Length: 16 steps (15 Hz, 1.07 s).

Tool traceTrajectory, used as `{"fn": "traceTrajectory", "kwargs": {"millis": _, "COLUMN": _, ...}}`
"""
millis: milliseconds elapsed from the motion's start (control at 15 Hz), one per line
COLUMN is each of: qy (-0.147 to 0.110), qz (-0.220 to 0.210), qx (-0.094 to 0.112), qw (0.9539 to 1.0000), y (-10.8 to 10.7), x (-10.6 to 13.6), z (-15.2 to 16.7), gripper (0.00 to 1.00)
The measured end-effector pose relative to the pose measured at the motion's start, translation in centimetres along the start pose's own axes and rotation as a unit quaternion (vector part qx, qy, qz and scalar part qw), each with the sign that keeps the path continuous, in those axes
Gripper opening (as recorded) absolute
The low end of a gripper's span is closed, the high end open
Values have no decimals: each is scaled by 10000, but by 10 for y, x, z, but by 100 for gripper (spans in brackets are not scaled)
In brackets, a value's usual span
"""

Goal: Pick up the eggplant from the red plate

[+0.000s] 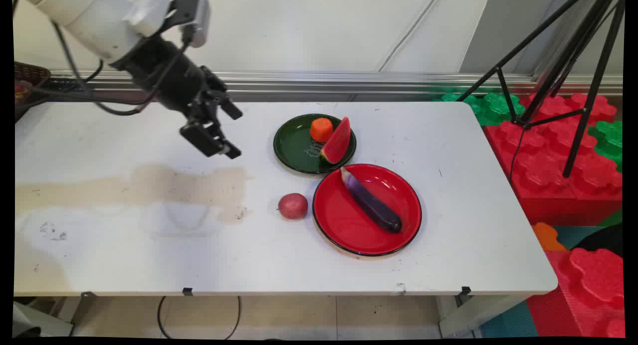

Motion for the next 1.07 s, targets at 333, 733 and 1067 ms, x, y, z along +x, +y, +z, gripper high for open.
{"fn": "traceTrajectory", "kwargs": {"millis": 333, "qy": -39, "qz": 273, "qx": -42, "qw": 9996, "y": 0, "x": 39, "z": 18, "gripper": 100}}
{"fn": "traceTrajectory", "kwargs": {"millis": 733, "qy": -71, "qz": 647, "qx": -23, "qw": 9979, "y": 1, "x": 88, "z": 48, "gripper": 100}}
{"fn": "traceTrajectory", "kwargs": {"millis": 1067, "qy": -223, "qz": 1191, "qx": 32, "qw": 9926, "y": 2, "x": 133, "z": 91, "gripper": 100}}
